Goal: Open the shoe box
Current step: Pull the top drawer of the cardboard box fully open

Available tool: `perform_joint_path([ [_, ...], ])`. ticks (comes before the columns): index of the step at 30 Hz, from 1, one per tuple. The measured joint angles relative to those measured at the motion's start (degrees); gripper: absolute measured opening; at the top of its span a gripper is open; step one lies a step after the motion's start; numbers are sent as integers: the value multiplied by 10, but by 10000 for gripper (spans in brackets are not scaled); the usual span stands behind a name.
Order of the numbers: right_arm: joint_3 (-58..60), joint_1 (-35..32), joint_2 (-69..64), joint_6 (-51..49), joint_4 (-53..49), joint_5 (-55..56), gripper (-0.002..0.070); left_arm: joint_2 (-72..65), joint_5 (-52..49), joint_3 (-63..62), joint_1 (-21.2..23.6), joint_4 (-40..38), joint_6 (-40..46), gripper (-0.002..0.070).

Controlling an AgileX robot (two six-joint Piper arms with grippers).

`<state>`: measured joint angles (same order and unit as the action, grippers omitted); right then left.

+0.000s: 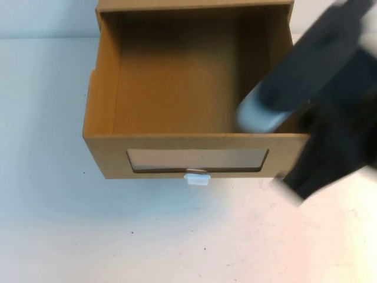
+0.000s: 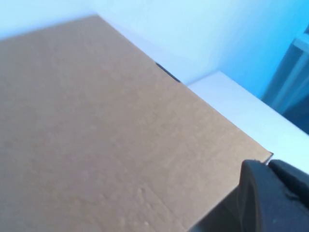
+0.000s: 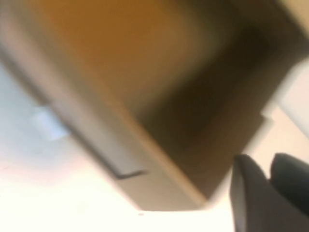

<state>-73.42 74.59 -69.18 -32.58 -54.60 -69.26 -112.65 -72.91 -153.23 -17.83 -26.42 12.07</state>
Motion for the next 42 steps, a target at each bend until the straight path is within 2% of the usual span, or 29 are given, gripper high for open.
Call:
perform_joint_path([
  [4,-12,-74,38,-1,1,-11,8,33,-2,4,0,40,7,-5],
  [8,-13,-176,69,-1,12,-12,-8,81,-2,47,0,80,10,-5],
  [11,-13,-282,94,18,52,3,-10,137,-2,111,0,102,13,-5],
  [18,-13,-495,127,107,218,71,-11,304,5,326,0,152,15,-5],
  [23,5,-601,126,199,361,132,-13,468,101,557,0,169,15,-5],
  [26,43,-625,126,223,413,172,-13,568,195,695,0,177,15,-5],
  [33,153,-631,157,263,480,284,-13,789,393,992,0,215,16,-5],
  [42,291,-631,258,279,519,445,-13,1018,534,1262,0,230,17,-5],
])
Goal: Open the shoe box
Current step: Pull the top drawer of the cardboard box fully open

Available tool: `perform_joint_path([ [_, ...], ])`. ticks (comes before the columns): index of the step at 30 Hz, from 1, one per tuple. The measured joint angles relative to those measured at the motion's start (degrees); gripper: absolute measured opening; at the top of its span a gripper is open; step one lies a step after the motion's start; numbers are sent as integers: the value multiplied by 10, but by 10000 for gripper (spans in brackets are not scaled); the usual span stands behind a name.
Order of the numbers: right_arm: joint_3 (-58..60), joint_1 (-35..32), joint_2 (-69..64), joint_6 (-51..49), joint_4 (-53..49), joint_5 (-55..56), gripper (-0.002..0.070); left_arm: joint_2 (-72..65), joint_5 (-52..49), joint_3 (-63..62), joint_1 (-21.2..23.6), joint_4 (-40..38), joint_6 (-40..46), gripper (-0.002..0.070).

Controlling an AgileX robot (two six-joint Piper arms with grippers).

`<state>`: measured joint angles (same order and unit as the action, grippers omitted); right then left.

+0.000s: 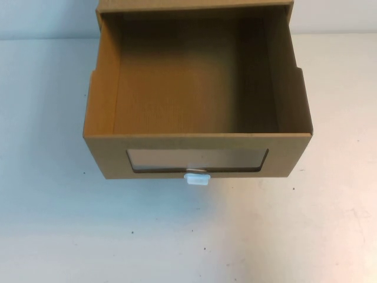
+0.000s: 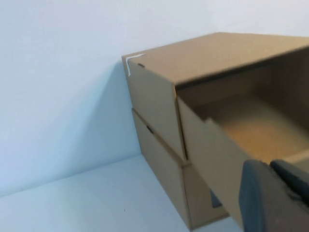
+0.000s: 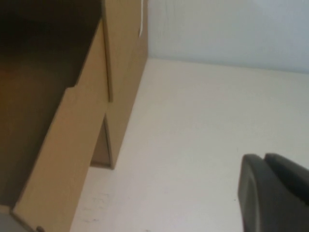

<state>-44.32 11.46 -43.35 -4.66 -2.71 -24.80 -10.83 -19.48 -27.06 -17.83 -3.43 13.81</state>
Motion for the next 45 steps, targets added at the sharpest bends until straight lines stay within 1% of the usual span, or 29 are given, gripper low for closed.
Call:
perform_joint_path([
  [6,70,0,53,1,17,85,-13,92,27,132,0,0,-10,-5],
  [17,85,0,60,2,32,94,-13,105,52,250,0,-1,-17,-5],
  [26,85,0,60,2,36,95,-13,105,63,274,0,-1,-17,-5],
  [45,85,0,60,1,31,73,-13,105,63,274,0,-1,-18,-5],
])
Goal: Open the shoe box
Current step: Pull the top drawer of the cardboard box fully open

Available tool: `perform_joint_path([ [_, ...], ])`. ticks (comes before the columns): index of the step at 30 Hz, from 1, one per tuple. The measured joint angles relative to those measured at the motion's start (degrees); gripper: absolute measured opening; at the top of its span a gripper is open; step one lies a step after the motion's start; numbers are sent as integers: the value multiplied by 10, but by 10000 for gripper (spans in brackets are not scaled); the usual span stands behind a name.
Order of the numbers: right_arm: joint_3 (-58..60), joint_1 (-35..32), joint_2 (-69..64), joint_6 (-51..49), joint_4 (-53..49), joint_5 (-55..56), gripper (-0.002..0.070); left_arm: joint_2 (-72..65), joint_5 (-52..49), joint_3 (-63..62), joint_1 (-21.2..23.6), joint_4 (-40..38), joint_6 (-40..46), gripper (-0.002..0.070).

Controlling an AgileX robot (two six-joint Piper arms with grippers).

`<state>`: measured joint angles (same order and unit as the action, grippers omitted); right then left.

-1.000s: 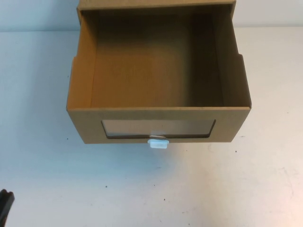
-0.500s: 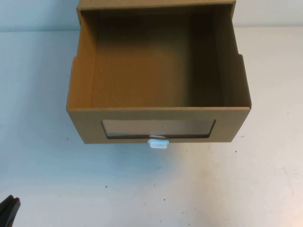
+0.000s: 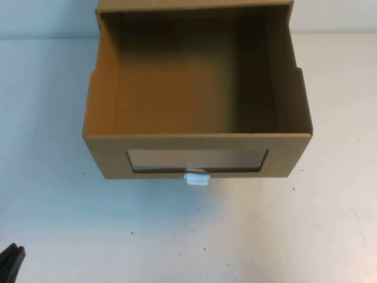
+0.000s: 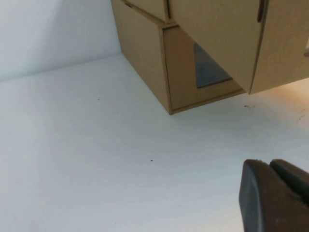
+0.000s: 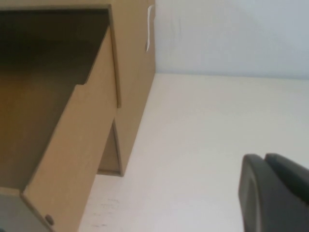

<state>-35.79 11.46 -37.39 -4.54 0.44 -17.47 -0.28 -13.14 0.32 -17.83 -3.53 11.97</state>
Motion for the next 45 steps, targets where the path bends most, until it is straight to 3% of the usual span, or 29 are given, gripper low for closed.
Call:
perform_joint_path([
  [6,17,-1,-1,0,-48,0,-13,0,0,0,0,0,0,-5],
  [10,82,-50,24,0,-48,27,-13,0,0,0,0,0,0,-5],
  [15,201,-106,128,0,-45,98,-13,0,0,0,0,0,0,-5],
  [22,357,-115,292,0,-45,158,-13,0,0,0,0,0,0,-5],
  [34,371,-115,378,-1,-36,-29,-13,0,0,0,0,0,0,-5],
  [45,371,-115,378,-1,-35,-41,-13,0,0,0,0,0,0,-5],
])
